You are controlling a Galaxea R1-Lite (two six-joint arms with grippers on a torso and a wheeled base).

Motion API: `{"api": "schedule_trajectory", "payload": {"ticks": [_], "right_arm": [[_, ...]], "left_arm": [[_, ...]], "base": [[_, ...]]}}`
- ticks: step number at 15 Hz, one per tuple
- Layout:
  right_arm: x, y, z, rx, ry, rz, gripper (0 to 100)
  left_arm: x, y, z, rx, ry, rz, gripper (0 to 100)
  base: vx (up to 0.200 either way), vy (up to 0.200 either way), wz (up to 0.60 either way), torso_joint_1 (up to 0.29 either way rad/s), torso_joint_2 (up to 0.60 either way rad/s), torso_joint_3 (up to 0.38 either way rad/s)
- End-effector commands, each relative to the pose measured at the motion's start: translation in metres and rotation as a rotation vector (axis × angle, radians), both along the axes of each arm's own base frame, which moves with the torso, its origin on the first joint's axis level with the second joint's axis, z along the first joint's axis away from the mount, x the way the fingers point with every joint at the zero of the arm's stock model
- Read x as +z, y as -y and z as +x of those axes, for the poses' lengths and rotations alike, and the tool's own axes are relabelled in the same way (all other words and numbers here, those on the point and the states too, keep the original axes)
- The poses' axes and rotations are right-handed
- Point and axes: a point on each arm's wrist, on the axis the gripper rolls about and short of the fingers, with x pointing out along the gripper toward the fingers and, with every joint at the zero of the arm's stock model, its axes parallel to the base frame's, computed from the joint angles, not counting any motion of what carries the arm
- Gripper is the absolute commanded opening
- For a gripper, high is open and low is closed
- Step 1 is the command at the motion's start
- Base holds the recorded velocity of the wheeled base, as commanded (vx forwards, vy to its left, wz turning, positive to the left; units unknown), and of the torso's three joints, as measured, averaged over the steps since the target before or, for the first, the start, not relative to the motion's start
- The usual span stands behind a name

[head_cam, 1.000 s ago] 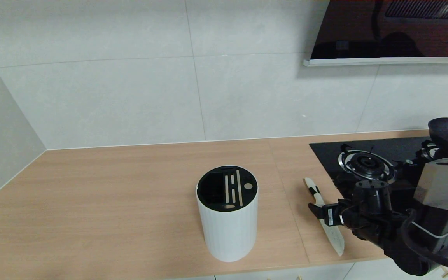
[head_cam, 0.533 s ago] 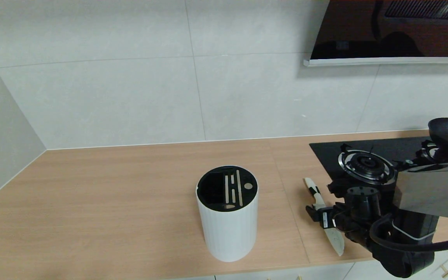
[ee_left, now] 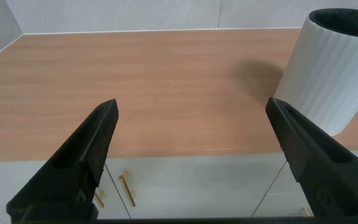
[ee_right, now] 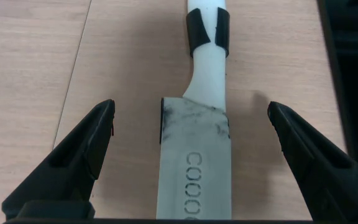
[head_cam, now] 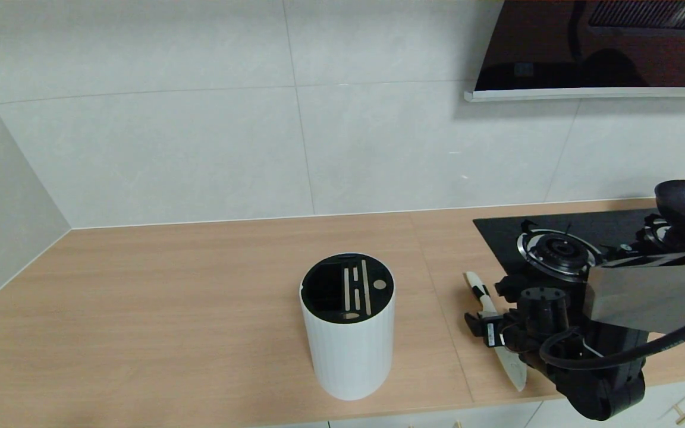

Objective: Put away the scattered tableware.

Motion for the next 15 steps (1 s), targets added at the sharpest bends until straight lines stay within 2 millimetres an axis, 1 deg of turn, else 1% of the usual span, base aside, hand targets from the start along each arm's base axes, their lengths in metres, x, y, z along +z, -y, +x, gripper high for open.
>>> {"api": "schedule_trajectory", "payload": {"ticks": [1,3,9,10,15], "right_arm": [[-0.0036,-0.0007,0.0013,0.001,-0.005,-0.002,100],[-0.0070,-0.0011,0.0025,-0.003,-0.009,-0.003,100],[-0.0084,-0.0010,0.0027,-0.009,-0.010,-0.009,100],[-0.0090,-0.0009,0.0027,-0.009,-0.012,-0.009,0],[-0.0115,-0.0006,0.0018,-0.009,-0.021,-0.012,0]], "left_arm": [[-0.0001,0.0000,0.0000,0.001,-0.001,0.000,100],[0.0001,0.0000,0.0000,0.001,0.001,0.000,100],[0.0001,0.0000,0.0000,0.001,0.001,0.000,100],[0.0001,0.0000,0.0000,0.001,0.001,0.000,100],[0.0001,0.0000,0.0000,0.001,0.001,0.000,100]], "base": [[0.000,0.000,0.00,0.000,0.00,0.000],[0.000,0.000,0.00,0.000,0.00,0.000],[0.000,0.000,0.00,0.000,0.00,0.000],[0.000,0.000,0.00,0.000,0.00,0.000],[0.000,0.000,0.00,0.000,0.00,0.000]]}}
